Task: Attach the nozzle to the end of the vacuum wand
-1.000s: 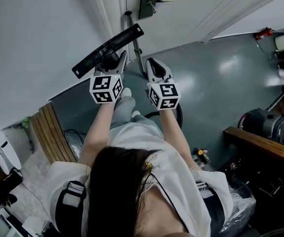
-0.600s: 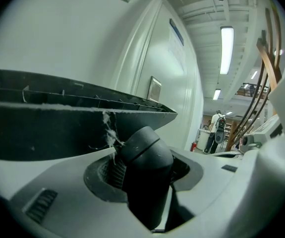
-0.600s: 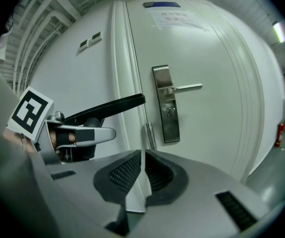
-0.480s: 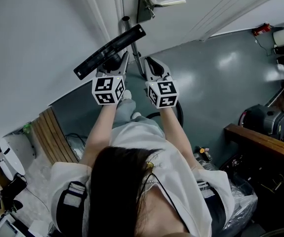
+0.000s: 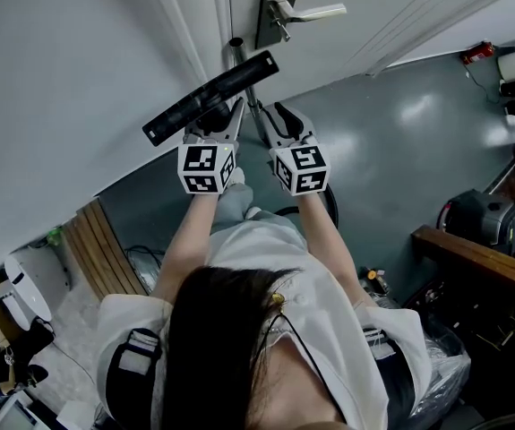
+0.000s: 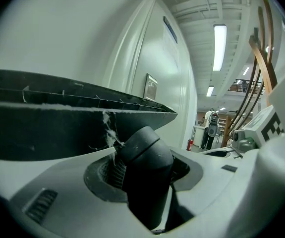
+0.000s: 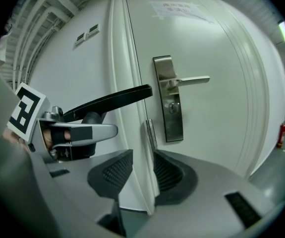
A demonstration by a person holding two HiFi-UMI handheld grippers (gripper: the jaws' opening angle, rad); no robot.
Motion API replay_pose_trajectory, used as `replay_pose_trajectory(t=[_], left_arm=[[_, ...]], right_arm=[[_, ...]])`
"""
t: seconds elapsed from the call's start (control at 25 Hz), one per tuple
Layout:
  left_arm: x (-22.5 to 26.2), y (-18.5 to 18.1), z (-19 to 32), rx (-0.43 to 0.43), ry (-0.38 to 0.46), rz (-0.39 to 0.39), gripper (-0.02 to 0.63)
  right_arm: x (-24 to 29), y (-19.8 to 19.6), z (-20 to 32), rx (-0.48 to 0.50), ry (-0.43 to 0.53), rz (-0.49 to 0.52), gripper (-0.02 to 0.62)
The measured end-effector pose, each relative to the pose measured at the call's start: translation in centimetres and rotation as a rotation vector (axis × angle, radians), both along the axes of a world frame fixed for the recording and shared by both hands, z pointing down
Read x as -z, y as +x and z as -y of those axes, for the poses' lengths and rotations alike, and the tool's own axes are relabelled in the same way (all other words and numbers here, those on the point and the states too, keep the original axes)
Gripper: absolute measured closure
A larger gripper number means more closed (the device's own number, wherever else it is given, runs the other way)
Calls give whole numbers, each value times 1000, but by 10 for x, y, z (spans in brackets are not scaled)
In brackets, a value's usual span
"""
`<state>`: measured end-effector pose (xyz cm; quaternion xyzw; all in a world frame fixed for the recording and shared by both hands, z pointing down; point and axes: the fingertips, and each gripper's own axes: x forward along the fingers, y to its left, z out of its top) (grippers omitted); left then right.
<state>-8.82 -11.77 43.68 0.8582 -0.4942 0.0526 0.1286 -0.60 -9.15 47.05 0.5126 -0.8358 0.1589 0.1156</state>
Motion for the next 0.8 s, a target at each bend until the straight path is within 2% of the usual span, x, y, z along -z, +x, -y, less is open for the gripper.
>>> replay_pose_trajectory(t=[0.2,0.4,0.68,0.8], left_arm=[[6,0,11,-29,30,10,410],[8,3,21,-56,47,17,408],[-4,6,27,-74,18,14,408],[-3,7,30,-80,29,26,408]], right_arm=[[-3,-9,11,16,-10,1,454],[-12,-9,21,10,-35,-7,394],[-18,-13,38,1,-49,-16,359],[-21,-16,43,4,-54,-29,358]])
